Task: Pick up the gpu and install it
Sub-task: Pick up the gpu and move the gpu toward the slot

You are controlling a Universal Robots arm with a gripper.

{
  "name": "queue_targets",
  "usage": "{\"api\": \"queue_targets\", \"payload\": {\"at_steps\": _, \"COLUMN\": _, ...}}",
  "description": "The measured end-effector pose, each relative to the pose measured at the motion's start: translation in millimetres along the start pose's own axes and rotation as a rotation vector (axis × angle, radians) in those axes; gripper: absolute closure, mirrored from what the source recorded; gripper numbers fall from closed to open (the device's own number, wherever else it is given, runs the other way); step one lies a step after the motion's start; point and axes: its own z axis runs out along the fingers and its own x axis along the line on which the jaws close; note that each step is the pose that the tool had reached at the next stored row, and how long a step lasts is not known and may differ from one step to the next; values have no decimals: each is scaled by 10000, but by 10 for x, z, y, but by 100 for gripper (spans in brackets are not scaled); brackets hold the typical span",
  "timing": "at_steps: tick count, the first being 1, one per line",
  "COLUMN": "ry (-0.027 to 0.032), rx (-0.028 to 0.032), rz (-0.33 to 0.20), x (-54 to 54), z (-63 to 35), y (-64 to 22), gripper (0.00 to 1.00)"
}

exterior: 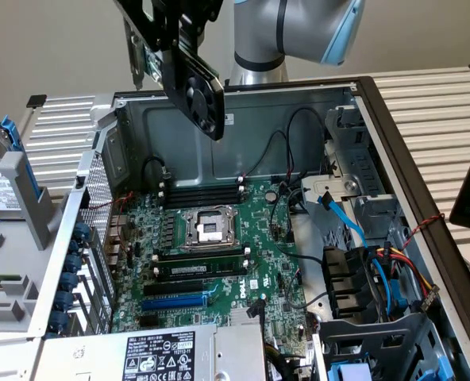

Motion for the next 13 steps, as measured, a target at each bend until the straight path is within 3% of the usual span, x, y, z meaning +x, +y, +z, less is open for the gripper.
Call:
{"api": "queue_targets", "payload": {"at_steps": 4, "ry": -306, "rx": -470, "rz": -418, "x": 0, "z": 3, "y": -1, "gripper": 73}}
{"api": "queue_targets", "payload": {"at_steps": 5, "ry": -335, "rx": -544, "rz": -568, "x": 1, "z": 6, "y": -1, "gripper": 73}}
{"api": "queue_targets", "payload": {"at_steps": 7, "ry": -303, "rx": -604, "rz": -927, "x": 0, "z": 8, "y": -1, "gripper": 73}}
{"api": "queue_targets", "payload": {"at_steps": 13, "ry": -113, "rx": -636, "rz": -2006, "x": 1, "z": 13, "y": -2, "gripper": 73}}
